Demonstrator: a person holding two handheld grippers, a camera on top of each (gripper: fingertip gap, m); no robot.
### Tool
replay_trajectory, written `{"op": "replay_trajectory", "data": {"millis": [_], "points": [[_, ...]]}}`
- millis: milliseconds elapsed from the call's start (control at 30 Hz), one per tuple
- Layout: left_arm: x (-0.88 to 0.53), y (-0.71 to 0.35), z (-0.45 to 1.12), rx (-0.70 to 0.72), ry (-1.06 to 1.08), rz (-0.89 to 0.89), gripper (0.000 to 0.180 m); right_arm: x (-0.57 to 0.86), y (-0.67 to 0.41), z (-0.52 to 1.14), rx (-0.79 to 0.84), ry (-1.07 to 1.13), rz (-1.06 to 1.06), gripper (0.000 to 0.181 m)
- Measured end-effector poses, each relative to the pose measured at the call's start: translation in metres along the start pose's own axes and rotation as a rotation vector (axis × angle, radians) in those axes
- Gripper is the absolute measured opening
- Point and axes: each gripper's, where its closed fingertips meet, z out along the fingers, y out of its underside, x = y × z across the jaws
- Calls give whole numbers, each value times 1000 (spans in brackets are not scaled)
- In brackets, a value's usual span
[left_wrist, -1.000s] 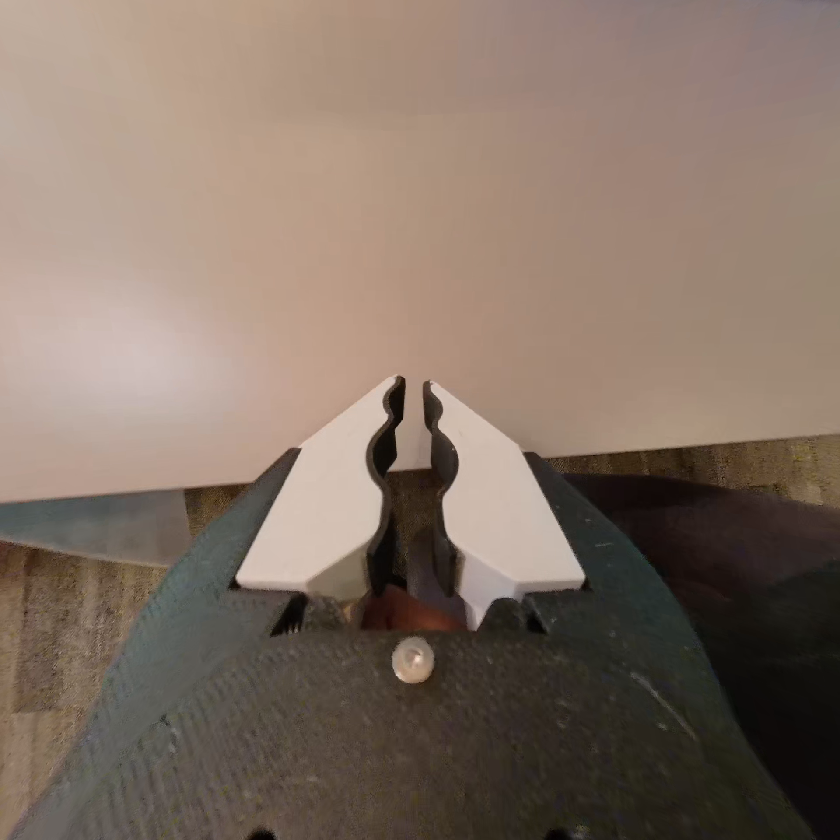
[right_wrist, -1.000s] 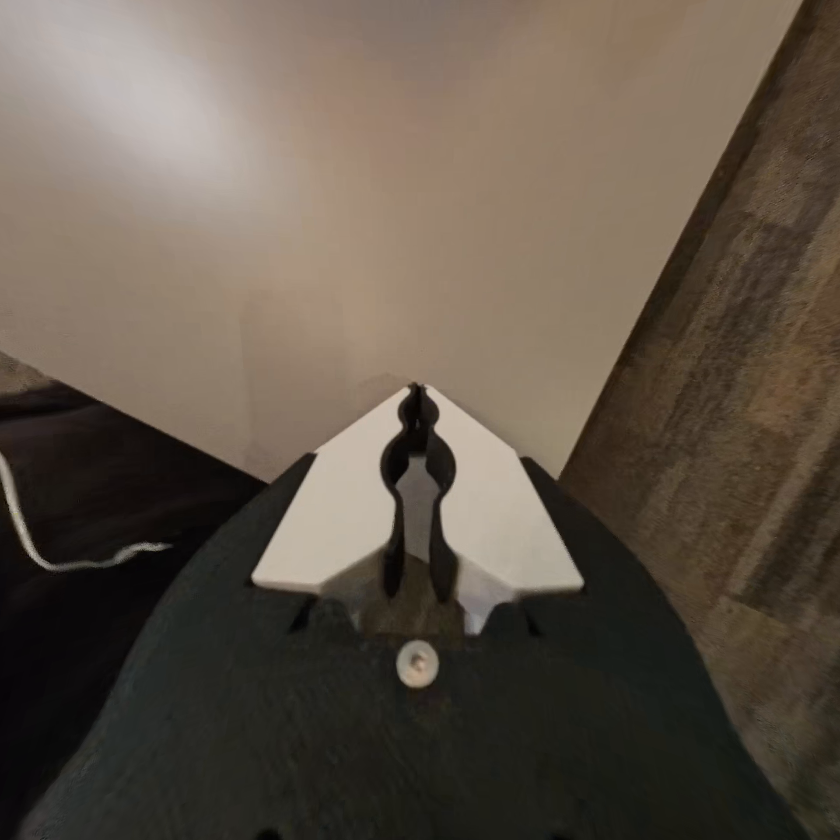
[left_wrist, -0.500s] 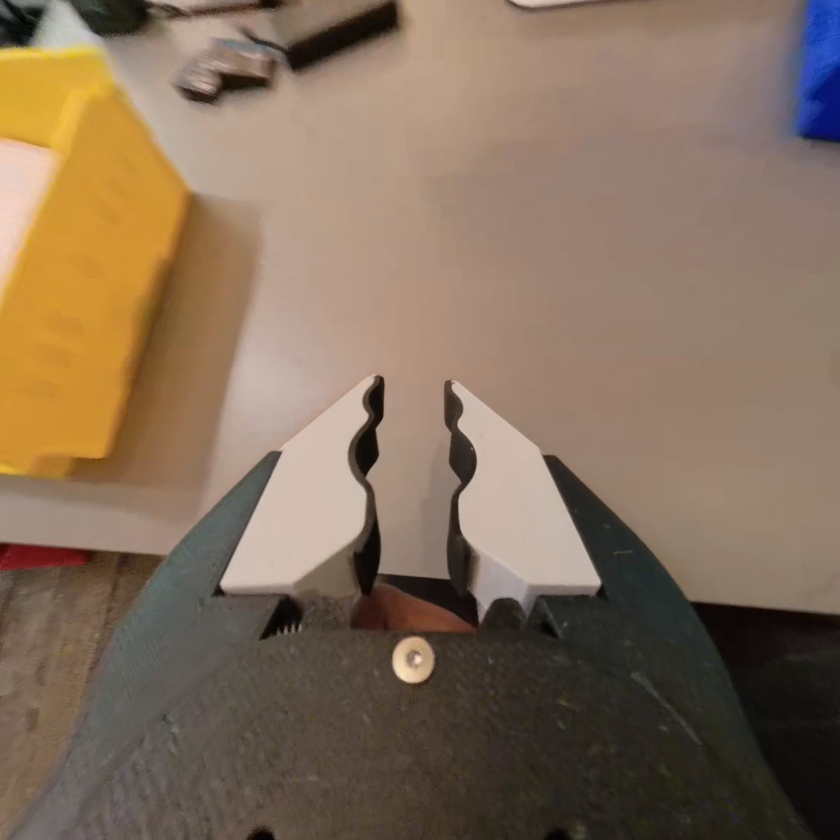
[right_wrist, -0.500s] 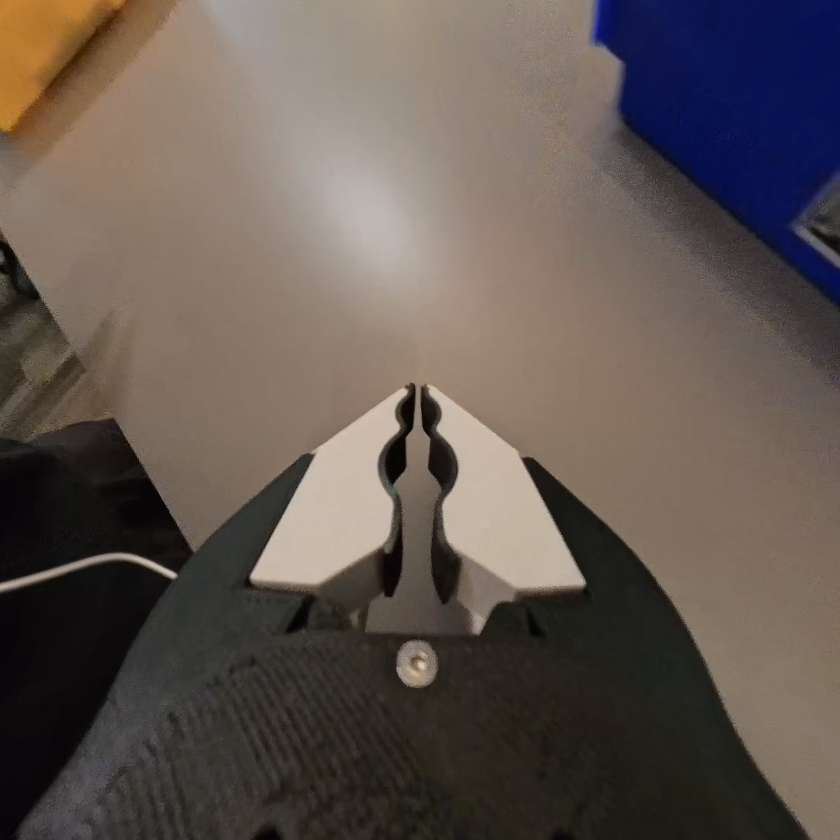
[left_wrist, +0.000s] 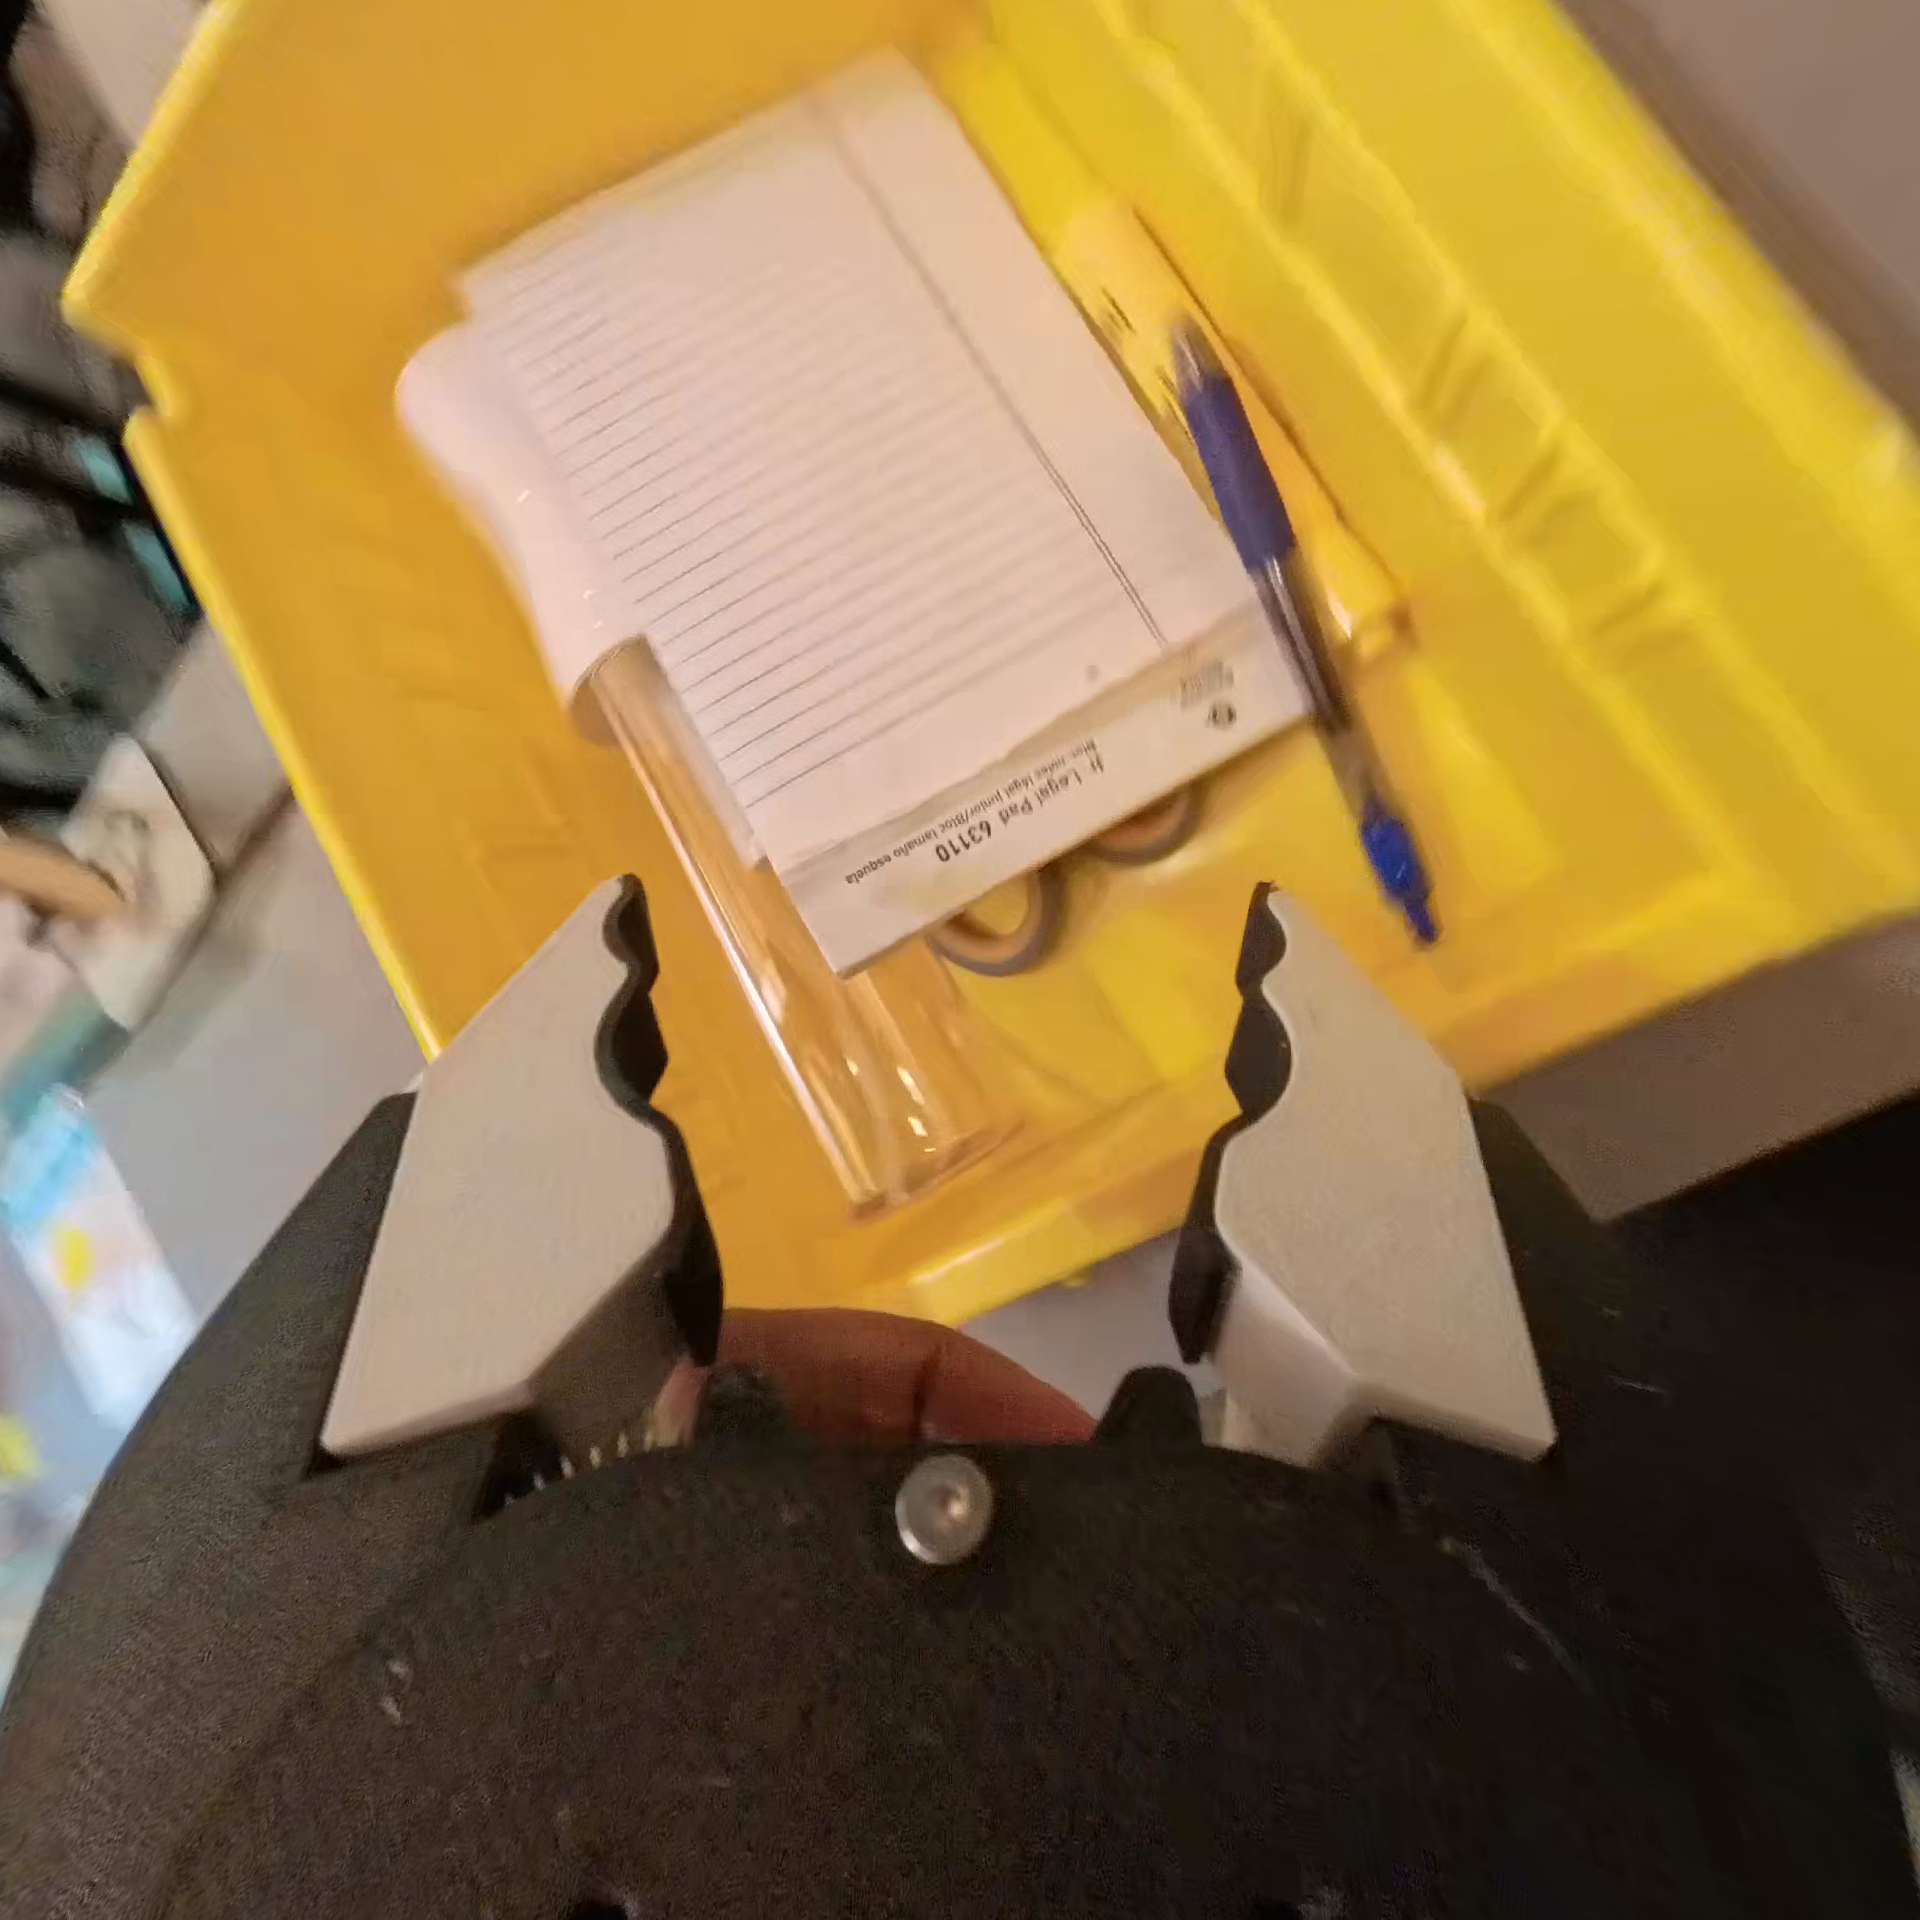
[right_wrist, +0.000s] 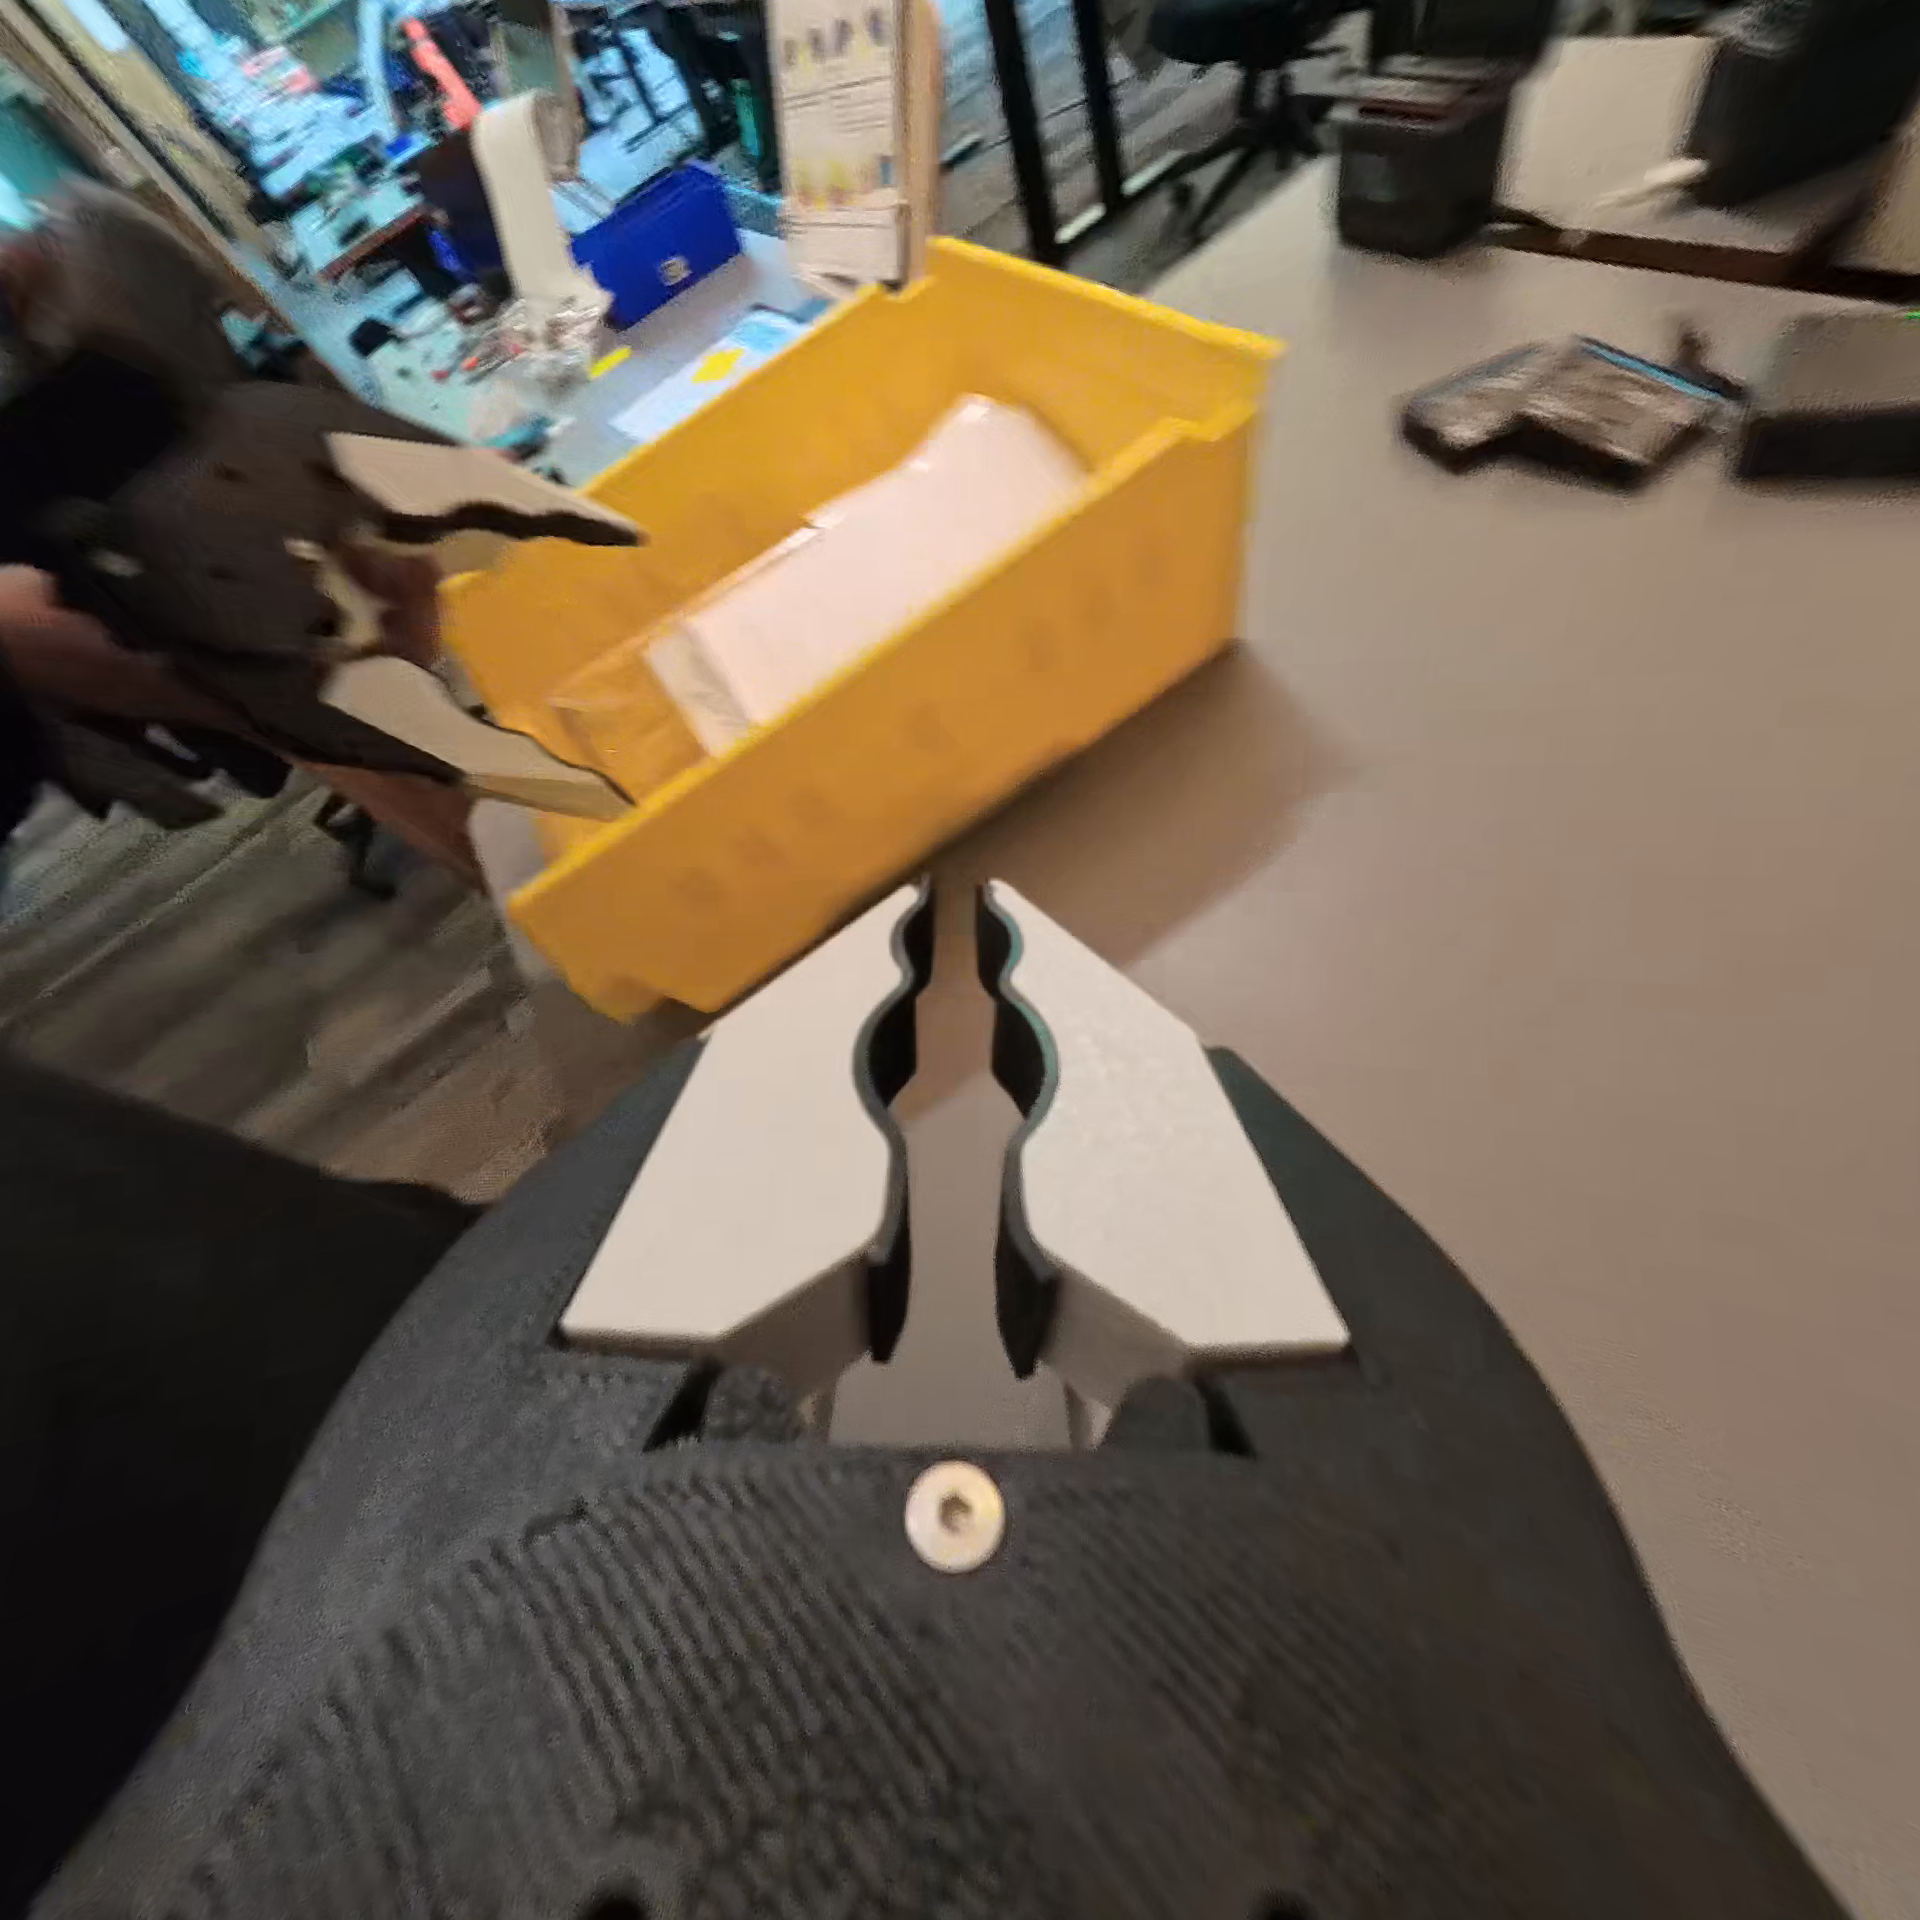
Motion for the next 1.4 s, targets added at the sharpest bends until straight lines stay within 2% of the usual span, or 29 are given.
{"op": "replay_trajectory", "data": {"millis": [100,233,267,300,333,400,433,467,533,633,800,867,933,1000,1100,1200,1300,1400], "points": [[-10,4,8,12,-69,352,112,-22,-16,18,-25,102,-84,3],[-14,-5,31,38,-124,641,102,-45,-46,30,72,135,-10,4],[-10,-5,36,24,-102,690,108,-52,-49,31,90,133,8,5],[-4,-8,39,32,-72,715,99,-55,-50,32,97,144,16,5],[-2,-15,40,66,-73,752,76,-57,-49,32,96,167,15,5],[9,-10,40,63,20,812,45,-56,-47,29,98,223,16,5],[14,-9,38,78,70,793,26,-56,-47,27,109,242,28,5],[13,-16,34,134,67,779,22,-56,-48,26,126,250,48,5],[5,-28,21,223,77,724,18,-58,-53,26,163,245,88,5],[-13,-64,-12,401,151,523,14,-63,-63,31,190,236,92,5],[-91,-121,-68,681,54,238,4,-72,-75,56,153,224,43,6],[-115,-125,-84,735,81,136,5,-76,-70,76,68,222,10,8],[-134,-125,-100,794,63,63,5,-86,-62,101,-56,212,-18,19],[-148,-122,-113,842,3,26,3,-97,-53,130,-187,190,10,35],[-163,-112,-122,856,-109,28,3,-102,-27,173,-416,184,47,48],[-164,-103,-126,875,-94,-9,3,-83,9,206,-638,237,43,49],[-166,-97,-133,901,-129,-26,3,-69,42,215,-812,303,11,61],[-166,-95,-138,936,-104,-65,3,-61,50,217,-869,387,-125,59]]}}
